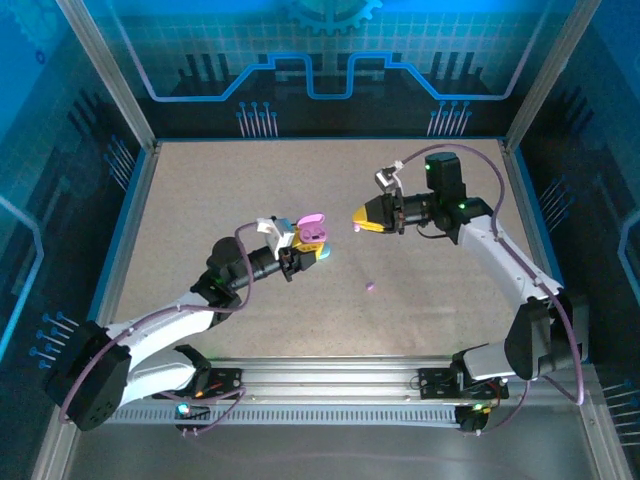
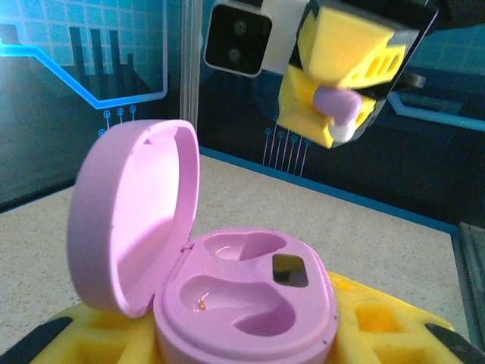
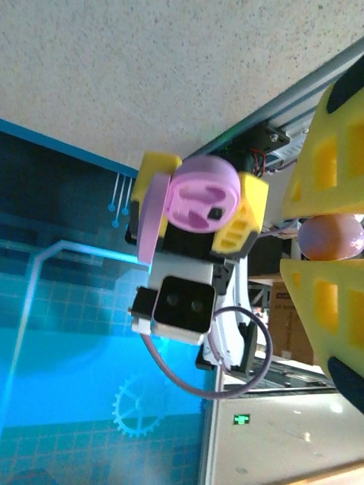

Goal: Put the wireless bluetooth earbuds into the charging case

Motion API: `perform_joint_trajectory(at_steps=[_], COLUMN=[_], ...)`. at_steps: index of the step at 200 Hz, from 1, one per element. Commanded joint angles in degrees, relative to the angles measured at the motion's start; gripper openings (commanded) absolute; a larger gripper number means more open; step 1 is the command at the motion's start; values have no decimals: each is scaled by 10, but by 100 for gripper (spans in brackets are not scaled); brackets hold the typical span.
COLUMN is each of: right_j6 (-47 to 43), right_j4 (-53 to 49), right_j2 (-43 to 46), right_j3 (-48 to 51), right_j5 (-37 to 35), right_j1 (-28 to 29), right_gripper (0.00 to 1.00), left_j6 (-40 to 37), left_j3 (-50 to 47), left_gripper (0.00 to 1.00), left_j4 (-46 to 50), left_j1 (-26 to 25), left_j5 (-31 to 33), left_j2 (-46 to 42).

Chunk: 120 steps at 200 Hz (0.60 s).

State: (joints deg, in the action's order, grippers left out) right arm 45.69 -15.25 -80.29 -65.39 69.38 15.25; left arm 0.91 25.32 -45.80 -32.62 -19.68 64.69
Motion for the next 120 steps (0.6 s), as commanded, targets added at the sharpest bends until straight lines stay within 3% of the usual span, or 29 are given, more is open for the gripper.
perform_joint_trajectory(at_steps=[1, 20, 47, 120], right_j6=[36, 32, -54, -41], right_j4=[21, 13, -70, -15], right_j2=[-11, -10, -6, -9], right_j3=[-24, -33, -67, -44], right_j5=[25, 12, -60, -122], right_j1=[13, 21, 44, 93], right_gripper=[20, 20, 20, 19], left_j6=[-35, -45, -50, -31], left_j3=[10, 11, 13, 25], left_gripper=[36, 36, 36, 37], left_j4=[-33, -37, -50, -80], left_j1=[-9, -14, -21, -32], left_j5=[7, 9, 1, -10], left_j2=[6, 11, 16, 31])
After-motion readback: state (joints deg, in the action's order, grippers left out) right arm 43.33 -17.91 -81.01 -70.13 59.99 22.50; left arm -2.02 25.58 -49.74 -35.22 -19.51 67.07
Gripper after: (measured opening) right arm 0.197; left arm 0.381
